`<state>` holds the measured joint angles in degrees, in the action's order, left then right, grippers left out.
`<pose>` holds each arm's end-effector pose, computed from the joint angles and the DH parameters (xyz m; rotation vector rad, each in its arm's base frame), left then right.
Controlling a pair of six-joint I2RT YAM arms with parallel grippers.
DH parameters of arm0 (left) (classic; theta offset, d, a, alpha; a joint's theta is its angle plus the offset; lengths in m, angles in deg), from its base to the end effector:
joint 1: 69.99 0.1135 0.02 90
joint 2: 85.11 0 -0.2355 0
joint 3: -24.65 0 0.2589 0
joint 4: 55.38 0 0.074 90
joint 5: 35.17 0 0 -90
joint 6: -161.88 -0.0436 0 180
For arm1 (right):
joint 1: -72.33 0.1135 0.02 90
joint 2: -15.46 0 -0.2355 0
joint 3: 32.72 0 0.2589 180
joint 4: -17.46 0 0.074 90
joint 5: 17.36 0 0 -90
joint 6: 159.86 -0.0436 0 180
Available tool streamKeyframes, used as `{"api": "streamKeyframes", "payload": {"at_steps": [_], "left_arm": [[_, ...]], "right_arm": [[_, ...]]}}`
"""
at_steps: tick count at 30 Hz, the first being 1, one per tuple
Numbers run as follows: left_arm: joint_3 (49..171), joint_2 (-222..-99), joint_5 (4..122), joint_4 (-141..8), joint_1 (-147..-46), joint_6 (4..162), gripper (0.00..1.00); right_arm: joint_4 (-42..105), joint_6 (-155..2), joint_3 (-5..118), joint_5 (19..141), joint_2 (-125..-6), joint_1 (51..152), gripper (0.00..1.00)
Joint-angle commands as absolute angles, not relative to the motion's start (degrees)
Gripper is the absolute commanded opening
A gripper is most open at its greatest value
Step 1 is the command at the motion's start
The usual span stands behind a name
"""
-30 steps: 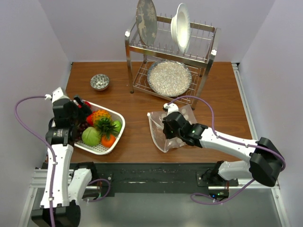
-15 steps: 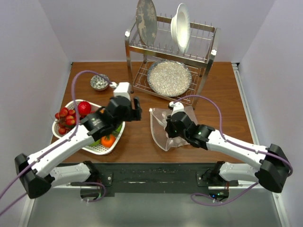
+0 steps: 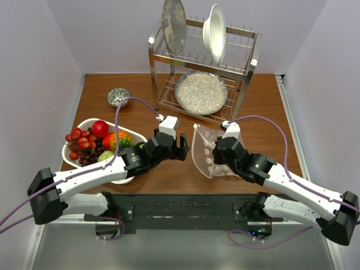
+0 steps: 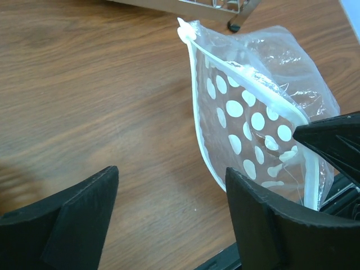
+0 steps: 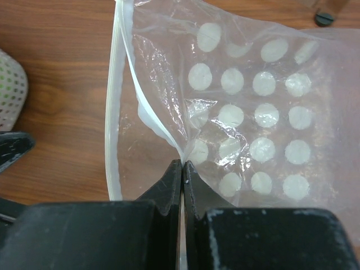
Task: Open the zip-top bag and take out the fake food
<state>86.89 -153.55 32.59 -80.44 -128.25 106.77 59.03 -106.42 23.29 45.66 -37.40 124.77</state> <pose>0.1659 -0.2368 0.2452 0.1989 2.1151 -0.5778 0.1527 0.1661 0.2453 -0.0505 2.1798 0.3629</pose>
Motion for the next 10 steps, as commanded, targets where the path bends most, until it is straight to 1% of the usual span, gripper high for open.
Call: {"api": "streamKeyframes", "payload": {"at_steps": [1,7,8,10], "left_arm": [[82.71,-148.84,31.45,-70.37,-128.35,107.56,0.84],[81.82,-147.6,30.49,-70.45,-128.44,107.3,0.84],[81.73,-147.69,30.48,-70.45,-128.35,106.95,0.86],[81.73,-147.69,30.22,-70.8,-128.35,107.12,0.94]], "right_arm": [[61.45,-108.62,23.84,42.05,-36.83,124.62,0.0],[60.92,-108.97,23.49,42.49,-38.85,124.62,0.0],[60.66,-109.06,23.14,42.58,-38.85,124.62,0.0],[60.13,-109.06,22.87,42.67,-38.77,124.62,0.0]]}}
